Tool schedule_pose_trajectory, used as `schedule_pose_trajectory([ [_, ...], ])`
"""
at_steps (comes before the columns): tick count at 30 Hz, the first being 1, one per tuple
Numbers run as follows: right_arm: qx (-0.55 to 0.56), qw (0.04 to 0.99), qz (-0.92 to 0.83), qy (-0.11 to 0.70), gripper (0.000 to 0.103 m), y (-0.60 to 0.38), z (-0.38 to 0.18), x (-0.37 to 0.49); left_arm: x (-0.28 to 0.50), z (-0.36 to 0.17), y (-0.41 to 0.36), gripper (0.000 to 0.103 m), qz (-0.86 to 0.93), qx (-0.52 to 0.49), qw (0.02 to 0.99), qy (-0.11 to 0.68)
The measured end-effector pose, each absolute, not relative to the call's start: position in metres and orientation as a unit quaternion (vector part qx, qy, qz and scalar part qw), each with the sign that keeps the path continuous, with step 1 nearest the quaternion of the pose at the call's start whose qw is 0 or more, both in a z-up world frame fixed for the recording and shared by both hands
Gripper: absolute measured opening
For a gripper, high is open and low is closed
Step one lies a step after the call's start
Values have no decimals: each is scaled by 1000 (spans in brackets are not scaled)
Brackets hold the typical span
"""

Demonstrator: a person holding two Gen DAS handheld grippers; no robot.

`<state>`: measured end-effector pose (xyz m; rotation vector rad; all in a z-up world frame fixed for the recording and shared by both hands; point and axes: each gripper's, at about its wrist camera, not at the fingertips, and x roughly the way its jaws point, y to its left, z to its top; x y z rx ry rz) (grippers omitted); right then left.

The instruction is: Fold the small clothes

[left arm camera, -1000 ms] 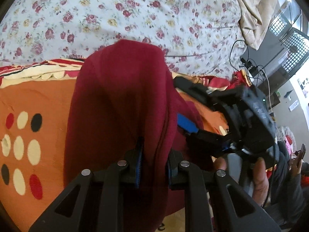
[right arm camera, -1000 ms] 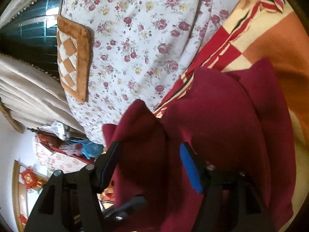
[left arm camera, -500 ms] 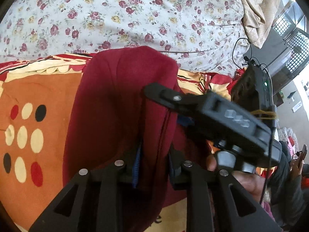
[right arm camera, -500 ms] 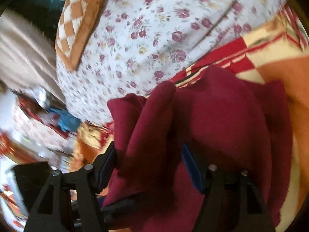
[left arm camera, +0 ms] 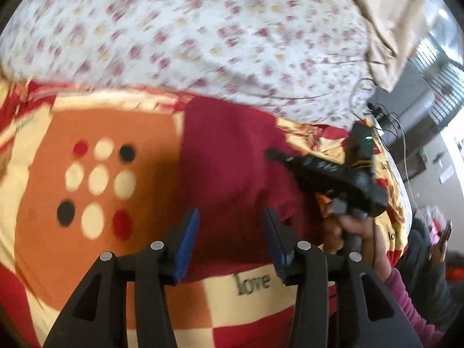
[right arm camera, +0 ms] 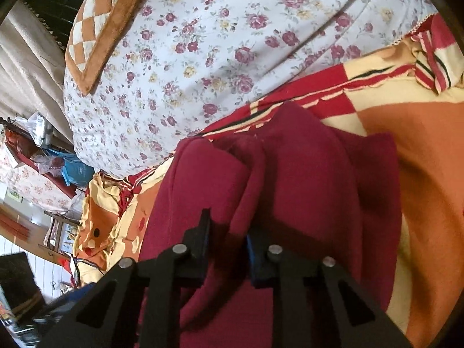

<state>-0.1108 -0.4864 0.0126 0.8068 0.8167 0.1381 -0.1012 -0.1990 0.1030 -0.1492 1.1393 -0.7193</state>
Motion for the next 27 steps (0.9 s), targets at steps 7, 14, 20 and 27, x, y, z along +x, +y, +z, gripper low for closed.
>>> schedule_pose_trajectory([
  [7,384,831,61,397,25,-485,11,-108,-87,74,-170,57,-325,-260,716,560],
  [14,383,827,62,407,28,-483,12,-106,-76,60,-169,59,-311,-333,681,573],
  [20,387,824,64,409,28,-484,12,-106,-58,48,-165,60,-281,-317,699,576],
  [27,363,830,68,419,44,-473,16,-101,-48,13,-180,60,-263,-291,695,602],
])
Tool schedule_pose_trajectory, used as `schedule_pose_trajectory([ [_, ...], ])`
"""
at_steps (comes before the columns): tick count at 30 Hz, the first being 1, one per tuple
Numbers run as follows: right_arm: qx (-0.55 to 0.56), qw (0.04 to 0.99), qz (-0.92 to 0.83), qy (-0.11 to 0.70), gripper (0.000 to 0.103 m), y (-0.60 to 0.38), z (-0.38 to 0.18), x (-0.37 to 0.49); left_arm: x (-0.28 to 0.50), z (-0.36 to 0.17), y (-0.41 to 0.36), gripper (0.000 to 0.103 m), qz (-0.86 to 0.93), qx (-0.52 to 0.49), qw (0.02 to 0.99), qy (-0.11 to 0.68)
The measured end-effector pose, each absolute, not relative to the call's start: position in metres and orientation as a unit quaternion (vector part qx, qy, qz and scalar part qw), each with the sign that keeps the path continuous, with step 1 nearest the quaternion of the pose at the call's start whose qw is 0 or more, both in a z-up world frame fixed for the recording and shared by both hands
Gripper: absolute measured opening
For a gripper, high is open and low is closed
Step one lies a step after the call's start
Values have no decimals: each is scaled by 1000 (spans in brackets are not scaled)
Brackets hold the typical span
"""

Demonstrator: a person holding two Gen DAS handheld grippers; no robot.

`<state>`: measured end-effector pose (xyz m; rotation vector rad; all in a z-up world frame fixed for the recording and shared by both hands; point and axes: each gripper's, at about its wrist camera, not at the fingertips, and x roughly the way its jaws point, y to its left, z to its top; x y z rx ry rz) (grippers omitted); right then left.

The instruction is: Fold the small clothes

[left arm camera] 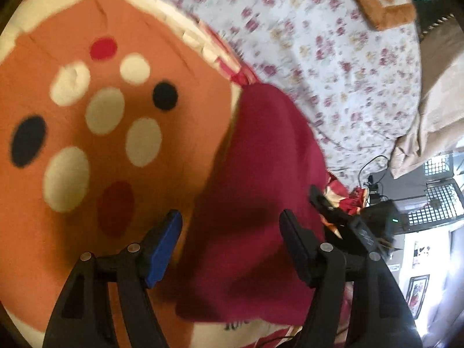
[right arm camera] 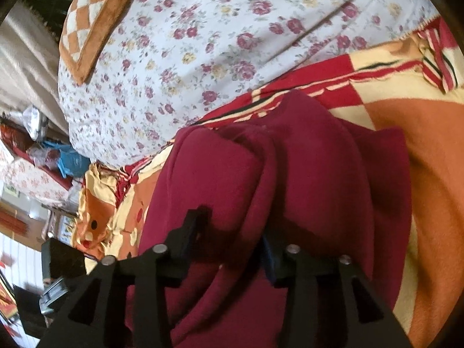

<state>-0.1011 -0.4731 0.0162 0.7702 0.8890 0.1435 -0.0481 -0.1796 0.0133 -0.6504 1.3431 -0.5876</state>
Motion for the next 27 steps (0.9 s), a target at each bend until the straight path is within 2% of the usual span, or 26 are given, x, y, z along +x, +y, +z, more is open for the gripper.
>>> schedule_pose_trajectory([
  [3,328,843,60,422,44,-464,20,-99,-48,11,-189,58,-274,-277,704,593],
  [4,321,846,58,422,41,-463,21,-99,-49,13,-194,44,-281,-263,708,592],
  [5,313,849,55,422,37,-462,22,-99,-50,17,-200,38,-290,-247,713,589],
  [6,303,853,53,421,28,-460,23,-100,-52,20,-203,38,-286,-233,722,585],
  [8,292,860,51,416,21,-458,26,-102,-59,28,-208,33,-281,-205,742,574],
  [14,275,875,54,394,16,-462,50,-110,-77,53,-217,23,-278,-165,766,556],
  [21,262,888,27,376,15,-497,79,-123,-99,76,-247,21,-305,-117,771,547],
  [27,233,871,-38,432,15,-512,44,-119,-105,58,-264,22,-303,-77,769,558],
])
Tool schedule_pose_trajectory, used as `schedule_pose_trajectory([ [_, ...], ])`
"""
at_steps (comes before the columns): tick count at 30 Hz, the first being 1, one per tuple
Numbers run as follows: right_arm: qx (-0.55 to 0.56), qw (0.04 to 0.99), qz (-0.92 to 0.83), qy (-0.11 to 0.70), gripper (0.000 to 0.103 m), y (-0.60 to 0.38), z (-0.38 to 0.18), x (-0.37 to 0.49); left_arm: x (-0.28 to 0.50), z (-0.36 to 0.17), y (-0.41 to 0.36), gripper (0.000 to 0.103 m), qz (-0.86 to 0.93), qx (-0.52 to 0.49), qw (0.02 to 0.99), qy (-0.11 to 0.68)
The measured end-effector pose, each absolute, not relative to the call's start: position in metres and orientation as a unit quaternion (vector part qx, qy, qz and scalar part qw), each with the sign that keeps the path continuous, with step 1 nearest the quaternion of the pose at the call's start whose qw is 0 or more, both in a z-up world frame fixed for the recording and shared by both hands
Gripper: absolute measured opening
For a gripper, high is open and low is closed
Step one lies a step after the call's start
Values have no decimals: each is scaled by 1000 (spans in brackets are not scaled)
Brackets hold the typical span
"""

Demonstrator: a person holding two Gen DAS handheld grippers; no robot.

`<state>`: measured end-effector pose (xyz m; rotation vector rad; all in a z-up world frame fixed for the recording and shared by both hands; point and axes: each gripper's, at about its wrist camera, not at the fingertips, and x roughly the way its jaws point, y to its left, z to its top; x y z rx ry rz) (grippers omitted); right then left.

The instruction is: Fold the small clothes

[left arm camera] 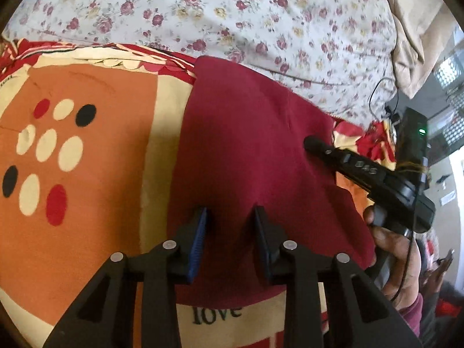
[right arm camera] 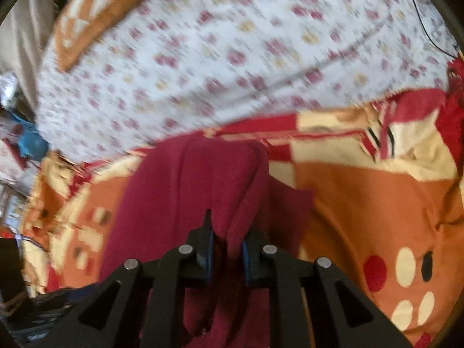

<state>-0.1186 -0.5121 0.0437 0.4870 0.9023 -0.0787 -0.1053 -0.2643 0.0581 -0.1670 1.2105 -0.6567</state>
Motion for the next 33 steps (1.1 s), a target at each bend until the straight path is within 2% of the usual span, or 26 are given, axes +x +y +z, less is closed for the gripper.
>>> schedule_pose_trajectory([
  [5,257,867,-40,425,15,-519,31,-124,-108,59,-267,23,-301,-62,776,551],
  [8,257,866,-45,426,25,-517,38,-129,-108,59,-268,23,-299,-61,777,551],
  [12,260,866,-33,426,44,-508,54,-146,-107,62,-267,23,-303,-54,778,548],
  [13,260,866,-31,425,46,-506,57,-151,-106,65,-264,23,-304,-54,779,546],
  [17,259,872,-10,415,47,-496,72,-177,-100,77,-246,35,-283,-64,800,525],
  [20,255,876,17,410,51,-483,79,-196,-92,78,-238,42,-270,-75,806,521],
  [30,272,863,78,419,54,-456,69,-215,-90,58,-247,43,-260,-69,795,544],
  [32,252,867,69,424,39,-452,63,-214,-91,58,-249,43,-260,-67,795,545],
  [33,226,870,58,434,10,-448,61,-213,-92,58,-250,43,-262,-66,794,545],
])
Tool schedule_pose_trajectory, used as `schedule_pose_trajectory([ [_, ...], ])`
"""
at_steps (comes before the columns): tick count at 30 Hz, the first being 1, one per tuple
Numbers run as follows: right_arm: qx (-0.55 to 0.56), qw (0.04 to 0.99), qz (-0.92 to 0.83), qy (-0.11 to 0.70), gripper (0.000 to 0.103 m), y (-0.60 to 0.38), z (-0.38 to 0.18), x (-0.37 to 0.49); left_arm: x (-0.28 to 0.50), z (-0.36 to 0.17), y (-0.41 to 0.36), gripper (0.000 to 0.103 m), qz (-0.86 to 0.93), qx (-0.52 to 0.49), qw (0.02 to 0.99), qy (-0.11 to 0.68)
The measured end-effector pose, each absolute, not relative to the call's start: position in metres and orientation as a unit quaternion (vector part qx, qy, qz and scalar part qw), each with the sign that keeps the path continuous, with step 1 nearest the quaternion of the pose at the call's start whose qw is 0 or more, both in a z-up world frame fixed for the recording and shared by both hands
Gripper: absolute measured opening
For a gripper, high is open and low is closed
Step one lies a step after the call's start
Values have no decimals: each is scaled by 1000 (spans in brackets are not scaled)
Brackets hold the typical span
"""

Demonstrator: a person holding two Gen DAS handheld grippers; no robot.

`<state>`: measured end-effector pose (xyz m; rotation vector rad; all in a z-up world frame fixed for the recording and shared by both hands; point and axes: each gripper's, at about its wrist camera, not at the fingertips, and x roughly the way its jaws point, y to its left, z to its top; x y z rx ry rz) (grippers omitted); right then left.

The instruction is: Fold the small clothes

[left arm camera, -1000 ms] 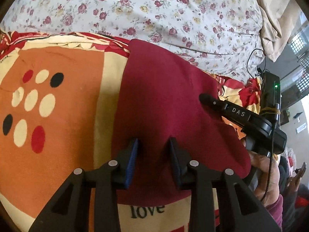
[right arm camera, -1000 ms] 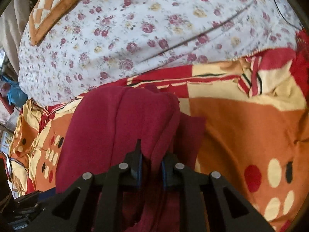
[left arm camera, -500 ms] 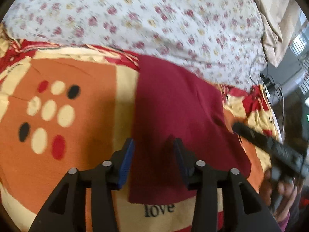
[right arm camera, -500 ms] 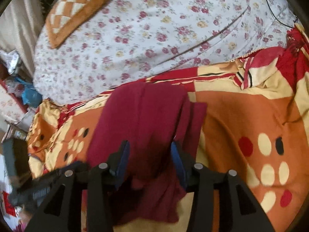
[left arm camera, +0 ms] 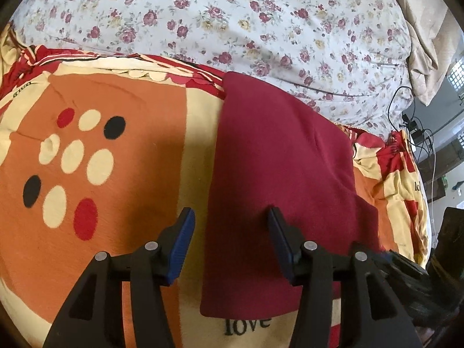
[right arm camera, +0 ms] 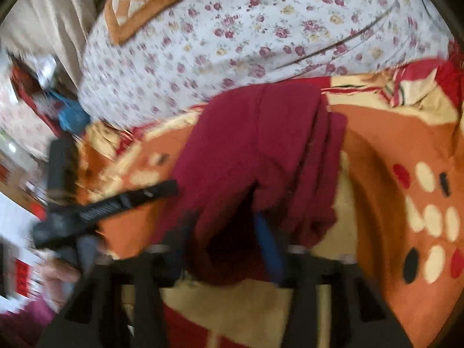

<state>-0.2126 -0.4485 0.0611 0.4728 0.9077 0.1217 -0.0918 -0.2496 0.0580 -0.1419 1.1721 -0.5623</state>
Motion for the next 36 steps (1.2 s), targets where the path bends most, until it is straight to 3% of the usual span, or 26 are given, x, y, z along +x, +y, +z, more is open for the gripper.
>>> schedule_pose_trajectory([
  [5,186,880,38,436,6,-452,64,-232,-97,58,-252,45,-267,-59,794,543],
  [9,216,857,35,467,5,-456,23,-241,-99,50,-258,45,-273,-52,786,552],
  [14,216,863,48,455,7,-459,41,-249,-101,50,-259,46,-268,-43,795,543],
  [20,254,885,32,389,32,-489,84,-250,-105,48,-263,45,-271,-44,792,546],
  [30,256,870,-30,420,34,-528,53,-141,-126,75,-277,45,-311,-38,799,513],
  [33,242,869,-31,430,11,-528,40,-125,-134,64,-294,45,-321,-14,785,530],
  [36,194,891,-43,409,8,-521,54,-125,-142,60,-303,45,-316,19,795,517],
])
